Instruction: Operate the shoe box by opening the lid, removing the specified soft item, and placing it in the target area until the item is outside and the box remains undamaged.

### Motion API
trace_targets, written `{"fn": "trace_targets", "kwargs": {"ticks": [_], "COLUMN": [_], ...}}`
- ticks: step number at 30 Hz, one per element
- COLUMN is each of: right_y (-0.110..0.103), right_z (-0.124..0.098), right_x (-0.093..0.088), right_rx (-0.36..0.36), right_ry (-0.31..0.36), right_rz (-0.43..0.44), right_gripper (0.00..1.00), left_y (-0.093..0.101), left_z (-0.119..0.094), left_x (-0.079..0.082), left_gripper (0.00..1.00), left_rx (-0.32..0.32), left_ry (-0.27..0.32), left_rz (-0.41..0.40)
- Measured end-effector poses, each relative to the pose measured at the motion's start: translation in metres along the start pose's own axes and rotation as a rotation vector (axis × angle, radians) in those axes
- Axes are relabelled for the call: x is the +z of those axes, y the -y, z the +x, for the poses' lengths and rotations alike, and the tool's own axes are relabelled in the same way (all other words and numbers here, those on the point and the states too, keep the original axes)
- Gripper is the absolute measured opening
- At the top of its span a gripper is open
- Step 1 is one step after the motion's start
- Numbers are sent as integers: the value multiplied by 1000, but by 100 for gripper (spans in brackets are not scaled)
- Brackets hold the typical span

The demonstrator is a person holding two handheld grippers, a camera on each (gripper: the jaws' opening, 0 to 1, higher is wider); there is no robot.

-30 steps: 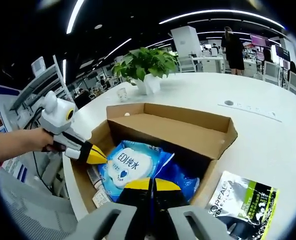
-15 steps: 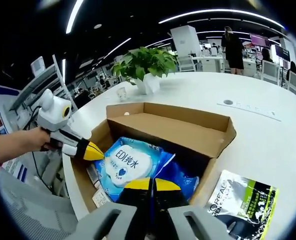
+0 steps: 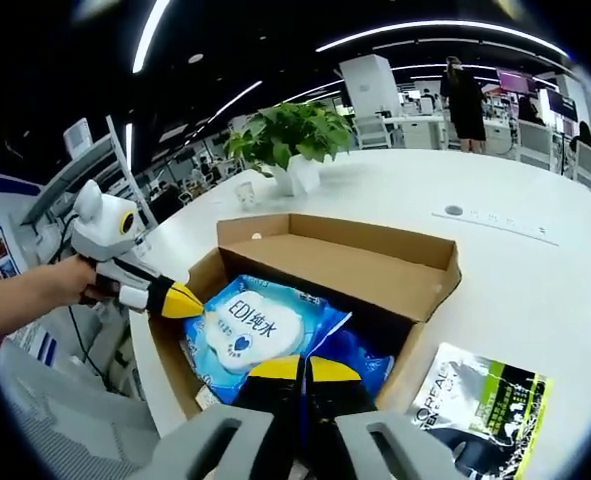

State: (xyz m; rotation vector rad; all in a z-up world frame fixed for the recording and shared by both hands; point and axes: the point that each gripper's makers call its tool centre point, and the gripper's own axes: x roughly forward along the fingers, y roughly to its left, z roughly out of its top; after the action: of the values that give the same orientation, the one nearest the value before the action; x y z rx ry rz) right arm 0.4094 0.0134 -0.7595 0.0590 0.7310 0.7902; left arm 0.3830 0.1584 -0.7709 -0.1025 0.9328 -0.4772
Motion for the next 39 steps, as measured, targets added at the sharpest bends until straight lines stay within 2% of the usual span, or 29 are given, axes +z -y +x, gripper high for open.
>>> {"fn": "trace_targets", "kwargs": {"ticks": [16, 25, 39], "right_y": [-7, 0, 23], "right_z": [-9, -30, -63], "right_x": [11, 18, 18], "right_rx": [20, 16, -11], "right_ry": [26, 36, 51], "right_rz": [11, 36, 68], "right_gripper": [0, 0, 0], "left_y": [5, 26, 62], "left_z": [-18, -26, -19], "left_x": [11, 25, 39], "left_gripper": [0, 0, 0], "left_rx": [8, 3, -35], "left_ry": [34, 52, 60], "left_rz": [11, 47, 70]}}
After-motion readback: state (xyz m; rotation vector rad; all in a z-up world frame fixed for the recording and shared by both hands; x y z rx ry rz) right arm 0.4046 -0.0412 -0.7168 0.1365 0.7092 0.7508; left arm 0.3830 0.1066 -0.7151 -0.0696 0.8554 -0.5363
